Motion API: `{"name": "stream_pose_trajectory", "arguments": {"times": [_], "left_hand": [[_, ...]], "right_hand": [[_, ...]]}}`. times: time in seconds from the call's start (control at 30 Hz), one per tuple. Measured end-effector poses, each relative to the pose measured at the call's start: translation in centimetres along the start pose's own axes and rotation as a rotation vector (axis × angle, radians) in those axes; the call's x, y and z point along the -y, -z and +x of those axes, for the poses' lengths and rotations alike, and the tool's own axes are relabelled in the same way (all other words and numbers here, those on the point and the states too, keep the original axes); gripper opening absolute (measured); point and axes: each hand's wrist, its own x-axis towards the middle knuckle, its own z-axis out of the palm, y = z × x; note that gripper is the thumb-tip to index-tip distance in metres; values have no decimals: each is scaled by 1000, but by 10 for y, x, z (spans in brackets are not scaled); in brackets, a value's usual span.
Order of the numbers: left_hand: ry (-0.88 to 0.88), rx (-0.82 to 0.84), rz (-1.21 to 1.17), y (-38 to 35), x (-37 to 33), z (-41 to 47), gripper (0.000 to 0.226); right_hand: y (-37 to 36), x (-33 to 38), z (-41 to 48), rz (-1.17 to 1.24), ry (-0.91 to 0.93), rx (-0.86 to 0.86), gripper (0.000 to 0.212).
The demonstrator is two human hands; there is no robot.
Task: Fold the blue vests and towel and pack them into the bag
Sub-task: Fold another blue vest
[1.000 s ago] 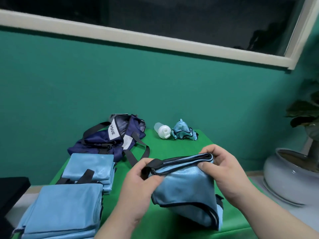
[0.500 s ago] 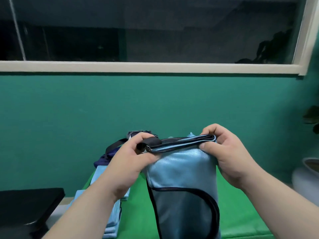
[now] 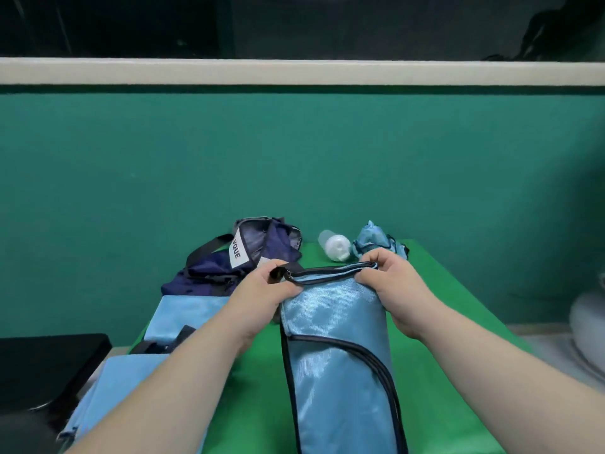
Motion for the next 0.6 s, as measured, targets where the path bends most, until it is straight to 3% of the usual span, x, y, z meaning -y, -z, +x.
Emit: {"name": "stream_pose_trajectory", "arguments": {"times": [0.1,0.53,0.6], "left_hand": [[76,-36,78,-14,42,42,12],[265,-143,400,-65,169,178,7],[265,-134,431,-68,175,187,16]], "right_hand": [[3,-47,41,-81,-79,-46,15],[15,-189,171,-402,-226,-96,9],[17,-199,183,-482,-222,-106,9]]}}
